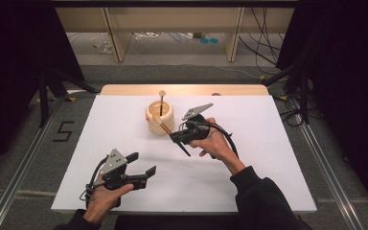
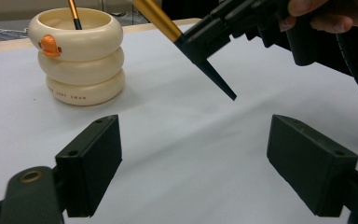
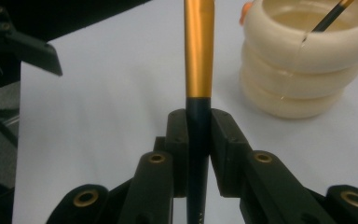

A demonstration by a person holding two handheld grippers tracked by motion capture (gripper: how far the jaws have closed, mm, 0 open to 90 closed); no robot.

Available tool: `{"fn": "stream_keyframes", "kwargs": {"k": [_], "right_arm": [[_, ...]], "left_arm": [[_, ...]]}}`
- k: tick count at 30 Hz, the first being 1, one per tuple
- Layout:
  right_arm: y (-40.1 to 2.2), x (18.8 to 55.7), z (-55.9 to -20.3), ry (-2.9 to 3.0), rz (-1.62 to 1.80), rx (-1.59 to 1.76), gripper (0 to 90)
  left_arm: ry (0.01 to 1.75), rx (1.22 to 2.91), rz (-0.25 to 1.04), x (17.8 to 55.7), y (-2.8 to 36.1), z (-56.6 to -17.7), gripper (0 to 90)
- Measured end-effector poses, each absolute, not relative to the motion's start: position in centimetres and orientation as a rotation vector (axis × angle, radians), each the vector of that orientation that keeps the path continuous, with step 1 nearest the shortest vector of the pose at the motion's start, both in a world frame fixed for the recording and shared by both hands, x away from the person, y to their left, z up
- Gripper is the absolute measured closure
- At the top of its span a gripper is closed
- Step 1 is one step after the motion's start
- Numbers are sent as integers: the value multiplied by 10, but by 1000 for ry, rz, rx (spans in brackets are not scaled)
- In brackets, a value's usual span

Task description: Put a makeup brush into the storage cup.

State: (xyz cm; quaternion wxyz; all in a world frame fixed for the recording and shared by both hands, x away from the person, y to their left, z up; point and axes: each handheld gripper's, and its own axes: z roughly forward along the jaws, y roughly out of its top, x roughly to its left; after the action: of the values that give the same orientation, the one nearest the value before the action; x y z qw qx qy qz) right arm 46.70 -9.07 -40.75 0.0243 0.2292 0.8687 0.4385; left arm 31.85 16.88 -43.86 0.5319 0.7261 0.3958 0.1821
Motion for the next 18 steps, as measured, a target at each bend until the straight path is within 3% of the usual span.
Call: {"fn": "stream_keyframes", "kwargs": {"k": [18], "right_arm": [[-94, 465, -397, 2545, 1646, 715, 784]], "left_arm": [[914, 1755, 458, 336, 159, -440, 166]]}}
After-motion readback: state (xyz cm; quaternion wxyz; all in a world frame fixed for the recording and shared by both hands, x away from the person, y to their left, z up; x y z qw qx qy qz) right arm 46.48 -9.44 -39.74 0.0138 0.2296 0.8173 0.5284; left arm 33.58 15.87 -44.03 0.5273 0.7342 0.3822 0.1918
